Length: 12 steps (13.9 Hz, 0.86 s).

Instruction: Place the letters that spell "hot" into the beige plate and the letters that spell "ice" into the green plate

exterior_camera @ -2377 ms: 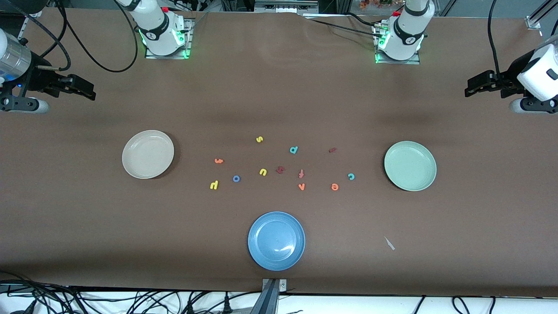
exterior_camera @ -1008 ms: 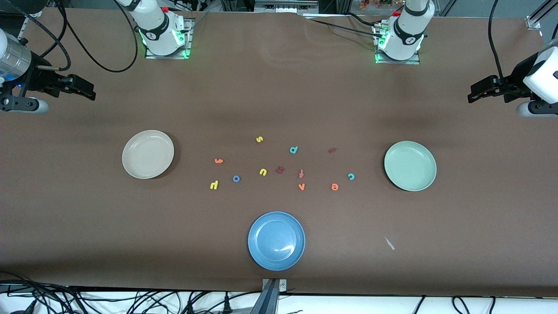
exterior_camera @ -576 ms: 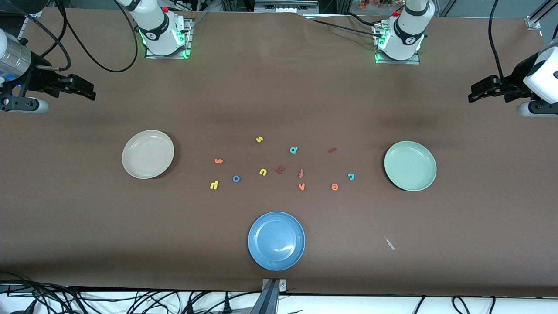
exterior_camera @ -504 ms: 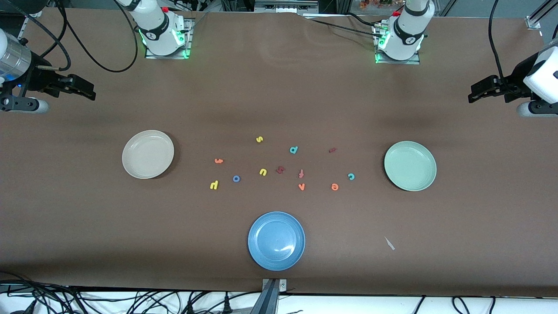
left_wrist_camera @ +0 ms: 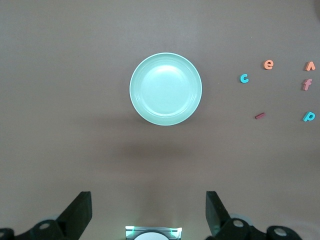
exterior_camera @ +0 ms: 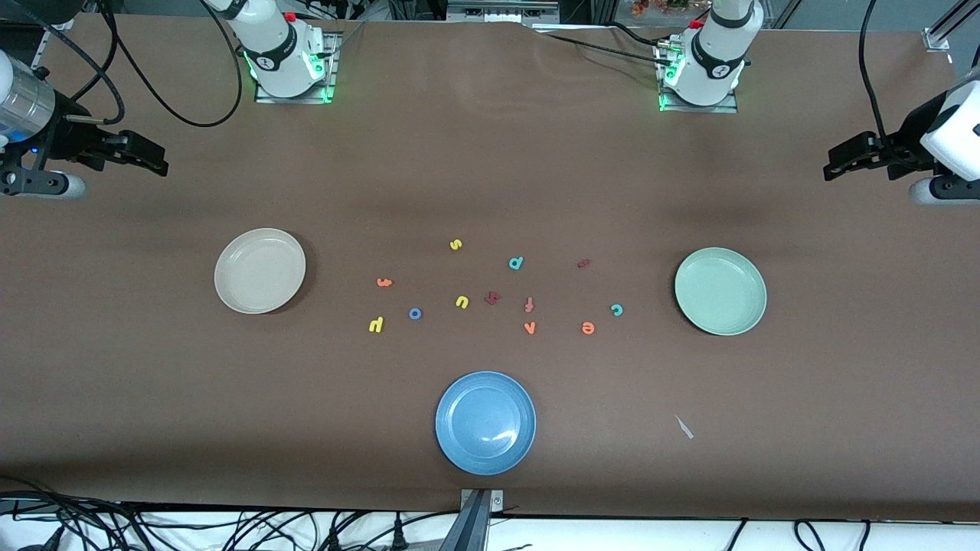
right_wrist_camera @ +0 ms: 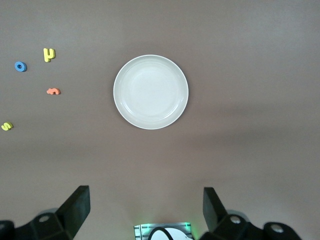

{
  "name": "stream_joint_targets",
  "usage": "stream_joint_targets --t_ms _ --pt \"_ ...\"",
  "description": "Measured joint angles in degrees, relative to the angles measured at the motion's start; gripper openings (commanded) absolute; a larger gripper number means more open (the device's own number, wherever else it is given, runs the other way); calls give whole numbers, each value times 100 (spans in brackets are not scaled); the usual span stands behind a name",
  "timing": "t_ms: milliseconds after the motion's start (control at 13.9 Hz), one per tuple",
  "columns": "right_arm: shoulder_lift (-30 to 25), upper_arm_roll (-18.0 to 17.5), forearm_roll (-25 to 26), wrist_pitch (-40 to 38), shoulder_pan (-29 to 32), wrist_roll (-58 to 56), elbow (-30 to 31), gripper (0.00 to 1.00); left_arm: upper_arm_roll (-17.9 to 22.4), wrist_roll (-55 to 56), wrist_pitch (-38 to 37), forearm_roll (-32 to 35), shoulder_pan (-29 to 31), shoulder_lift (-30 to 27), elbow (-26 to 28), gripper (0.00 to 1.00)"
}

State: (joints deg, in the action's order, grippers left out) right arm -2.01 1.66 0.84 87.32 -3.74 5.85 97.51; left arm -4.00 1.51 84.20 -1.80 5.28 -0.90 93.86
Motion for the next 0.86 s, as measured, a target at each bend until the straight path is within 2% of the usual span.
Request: stream_joint_targets --t_ms 576,864 --pt "1 0 0 -4 0 0 0 100 -26 97 -7 1 -10 168 135 100" --pt "13 0 -2 -19 -1 2 0 100 -374 650 127 1 -42 515 222 100"
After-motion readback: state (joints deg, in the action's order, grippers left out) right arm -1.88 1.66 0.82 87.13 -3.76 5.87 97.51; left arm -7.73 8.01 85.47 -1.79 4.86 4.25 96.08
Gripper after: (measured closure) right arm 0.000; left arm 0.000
